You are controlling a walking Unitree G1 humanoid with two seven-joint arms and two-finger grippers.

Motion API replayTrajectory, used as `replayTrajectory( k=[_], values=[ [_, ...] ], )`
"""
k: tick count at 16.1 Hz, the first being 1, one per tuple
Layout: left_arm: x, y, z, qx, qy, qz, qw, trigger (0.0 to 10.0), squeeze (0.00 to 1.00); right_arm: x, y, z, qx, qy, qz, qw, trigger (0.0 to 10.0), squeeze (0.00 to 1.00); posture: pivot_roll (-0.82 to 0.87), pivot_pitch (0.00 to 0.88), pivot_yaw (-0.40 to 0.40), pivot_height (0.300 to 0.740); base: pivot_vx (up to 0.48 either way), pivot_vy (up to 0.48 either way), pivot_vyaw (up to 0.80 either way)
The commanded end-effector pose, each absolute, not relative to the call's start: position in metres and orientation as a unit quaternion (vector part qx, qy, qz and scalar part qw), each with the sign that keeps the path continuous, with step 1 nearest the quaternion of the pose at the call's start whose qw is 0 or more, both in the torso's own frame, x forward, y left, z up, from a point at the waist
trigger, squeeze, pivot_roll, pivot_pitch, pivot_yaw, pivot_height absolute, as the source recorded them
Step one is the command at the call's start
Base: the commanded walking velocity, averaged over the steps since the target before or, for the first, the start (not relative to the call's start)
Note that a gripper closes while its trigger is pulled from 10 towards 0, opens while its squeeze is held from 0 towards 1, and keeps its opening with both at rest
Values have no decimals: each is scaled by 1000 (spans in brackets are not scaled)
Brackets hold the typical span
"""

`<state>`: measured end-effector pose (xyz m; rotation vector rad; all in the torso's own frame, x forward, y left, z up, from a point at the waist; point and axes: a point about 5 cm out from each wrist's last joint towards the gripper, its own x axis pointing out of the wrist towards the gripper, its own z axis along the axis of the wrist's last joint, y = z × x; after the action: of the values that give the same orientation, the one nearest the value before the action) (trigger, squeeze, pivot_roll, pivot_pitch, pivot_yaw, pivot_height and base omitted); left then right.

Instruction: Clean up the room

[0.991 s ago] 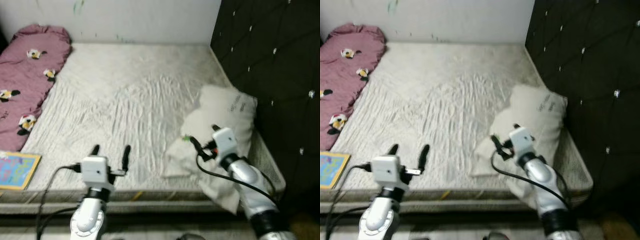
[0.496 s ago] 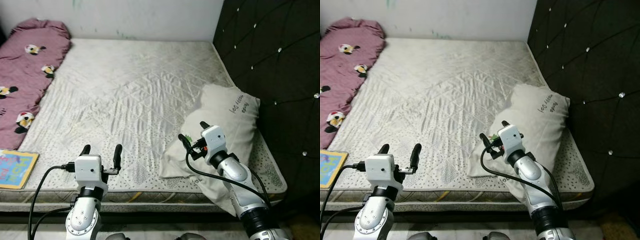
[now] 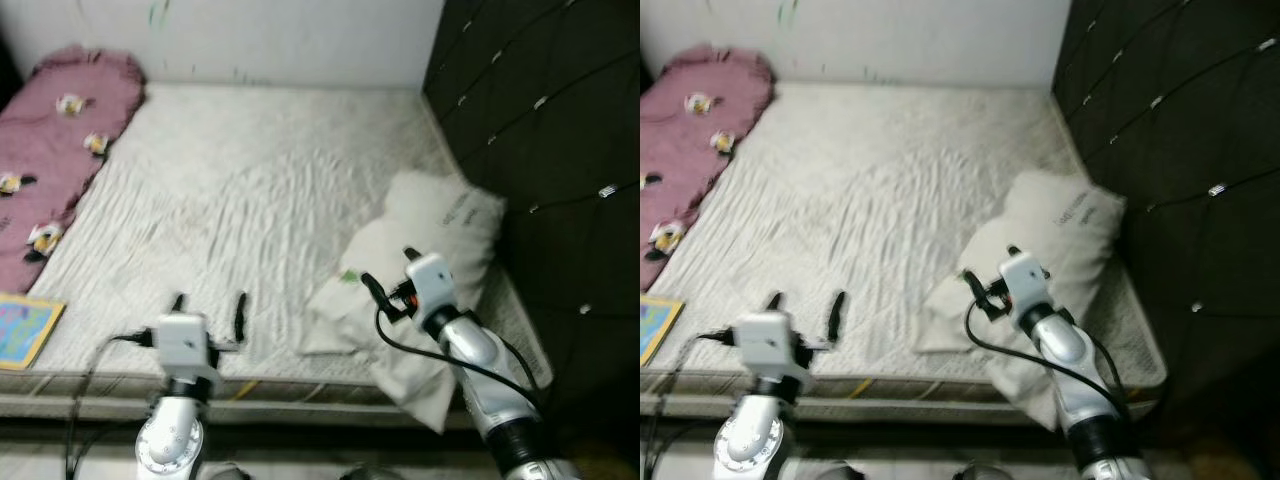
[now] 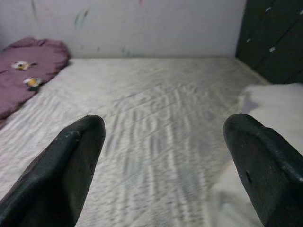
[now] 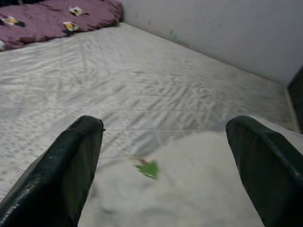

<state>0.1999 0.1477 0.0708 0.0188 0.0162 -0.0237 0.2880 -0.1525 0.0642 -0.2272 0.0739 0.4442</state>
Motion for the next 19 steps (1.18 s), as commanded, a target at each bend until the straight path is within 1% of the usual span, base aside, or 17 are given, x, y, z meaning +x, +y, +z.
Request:
replayTrajectory(
  k=[1, 7, 11, 19],
  values=[
    [199, 152, 70, 17, 11, -9, 1000, 10000, 0, 289, -150, 66, -112, 32, 223, 968, 10000, 0, -32, 0, -18, 740, 0, -472, 0],
    [200, 152, 69, 18, 10, -8, 1000, 10000, 0, 290, -151, 66, -114, 32, 223, 968, 10000, 0, -35, 0, -18, 740, 0, -466, 0],
    [200, 154, 69, 14, 6, 10, 1000, 10000, 0, 289, -151, 66, -115, 32, 223, 967, 10000, 0, -34, 0, -20, 740, 0, 0, 0],
    [200, 152, 69, 14, 6, -8, 1000, 10000, 0, 289, -151, 65, -116, 35, 224, 967, 10000, 0, -32, 0, -22, 740, 0, 0, 0]
  ],
)
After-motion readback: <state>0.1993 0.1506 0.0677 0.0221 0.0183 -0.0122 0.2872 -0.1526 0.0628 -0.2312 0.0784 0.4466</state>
